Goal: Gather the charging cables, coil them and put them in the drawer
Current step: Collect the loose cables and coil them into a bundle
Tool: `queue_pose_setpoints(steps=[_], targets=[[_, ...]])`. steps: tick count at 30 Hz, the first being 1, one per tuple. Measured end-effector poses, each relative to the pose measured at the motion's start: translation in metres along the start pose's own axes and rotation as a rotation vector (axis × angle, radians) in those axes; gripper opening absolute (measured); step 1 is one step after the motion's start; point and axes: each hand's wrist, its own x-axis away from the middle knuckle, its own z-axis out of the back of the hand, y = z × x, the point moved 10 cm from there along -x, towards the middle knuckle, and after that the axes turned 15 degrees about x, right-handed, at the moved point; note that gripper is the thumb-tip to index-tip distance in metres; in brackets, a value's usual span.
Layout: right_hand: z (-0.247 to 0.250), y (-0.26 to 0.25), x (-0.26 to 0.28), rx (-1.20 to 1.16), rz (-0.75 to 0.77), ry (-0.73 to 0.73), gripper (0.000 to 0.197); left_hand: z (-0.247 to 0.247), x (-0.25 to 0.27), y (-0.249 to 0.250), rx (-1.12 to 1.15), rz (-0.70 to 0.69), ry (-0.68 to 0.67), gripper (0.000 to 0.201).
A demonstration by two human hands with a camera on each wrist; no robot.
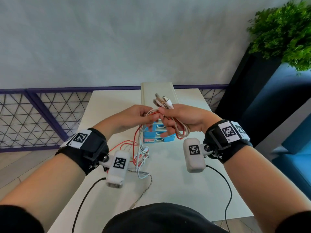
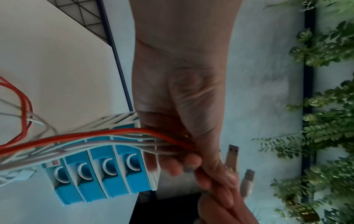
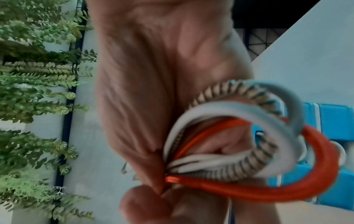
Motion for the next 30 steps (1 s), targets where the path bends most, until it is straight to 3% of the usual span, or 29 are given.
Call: queue_pose_setpoints(steps=[3,7,12,15,19,22,24,26,30], targets=[[0.001,0.007,0.003,0.131,-0.031,-0.016,0.028,-0.009,0.001,-0.016,0.136,0.132,-0.098,0.049],[0.027,0.013,0.004,0.22,-0.01,0.151,0.029,-0.02,0.014,-0.038,0.212,0.315,-0.212,0.051],[0.053,0.022,0.004,0.231,0.013,0.343,0.028,-0.025,0.02,-0.045,0.488,0.381,-0.197,0.046],[0.059,0.024,-0.001,0.2,0.028,0.401,0.029,-0.024,0.02,-0.044,0.454,0.363,-0.136,0.038],[0.067,0.029,-0.006,0.076,0.009,0.523,0.029,-0.006,0.007,-0.036,0.145,0.228,0.125,0.034],[0.065,0.03,-0.015,-0.104,0.008,0.554,0.033,0.001,0.002,-0.016,-0.348,0.067,0.362,0.032],[0.061,0.027,-0.022,-0.172,0.02,0.525,0.039,-0.005,0.006,-0.006,-0.69,0.032,0.479,0.03],[0.06,0.026,-0.025,-0.157,0.023,0.517,0.047,-0.015,0.009,0.002,-0.901,0.023,0.546,0.022],[0.055,0.027,-0.029,-0.098,-0.004,0.534,0.057,-0.03,0.011,0.015,-1.096,0.027,0.557,0.012]])
